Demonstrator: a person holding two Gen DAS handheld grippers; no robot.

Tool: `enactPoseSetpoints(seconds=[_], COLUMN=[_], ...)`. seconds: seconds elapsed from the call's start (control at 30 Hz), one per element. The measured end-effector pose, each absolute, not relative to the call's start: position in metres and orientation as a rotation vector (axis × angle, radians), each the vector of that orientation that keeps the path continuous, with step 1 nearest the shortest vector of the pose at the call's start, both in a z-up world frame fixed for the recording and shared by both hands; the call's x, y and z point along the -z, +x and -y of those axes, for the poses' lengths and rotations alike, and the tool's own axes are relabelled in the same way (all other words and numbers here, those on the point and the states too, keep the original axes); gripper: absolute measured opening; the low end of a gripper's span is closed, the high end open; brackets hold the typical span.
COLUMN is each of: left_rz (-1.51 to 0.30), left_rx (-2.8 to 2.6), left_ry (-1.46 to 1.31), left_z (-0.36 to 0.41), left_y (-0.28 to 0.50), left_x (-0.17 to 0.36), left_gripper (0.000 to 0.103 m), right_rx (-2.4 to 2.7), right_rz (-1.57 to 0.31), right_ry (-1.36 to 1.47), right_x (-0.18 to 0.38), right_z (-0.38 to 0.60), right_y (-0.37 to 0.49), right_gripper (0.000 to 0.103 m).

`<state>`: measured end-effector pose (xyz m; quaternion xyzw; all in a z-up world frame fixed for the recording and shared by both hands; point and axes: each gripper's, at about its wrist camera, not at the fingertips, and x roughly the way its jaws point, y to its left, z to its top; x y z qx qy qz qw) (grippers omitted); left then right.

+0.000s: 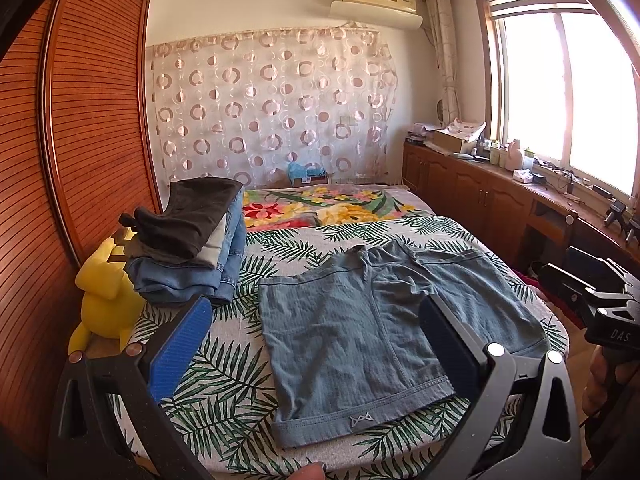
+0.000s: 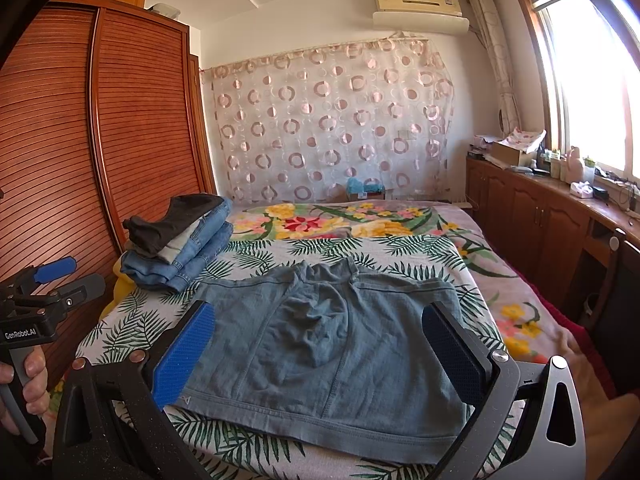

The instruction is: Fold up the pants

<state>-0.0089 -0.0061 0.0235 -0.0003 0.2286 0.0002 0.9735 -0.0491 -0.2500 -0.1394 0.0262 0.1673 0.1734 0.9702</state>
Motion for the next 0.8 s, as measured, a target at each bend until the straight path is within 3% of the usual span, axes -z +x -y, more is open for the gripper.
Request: enactPoseSetpoints(seconds=[0.8], left_rz=[-0.460], left_rx=[0.002], left_ry=[0.000], left_z=[0.0059], left_y=[-0.0119], left_x=[-0.0249], left_gripper=[0.103], right_rx=[-0.354], right_rz=[-0.335], right_ry=[0.058], right_x=[0.1386], right_z=[0.2484], right_y=[-0.0506], right_gripper=[0.103])
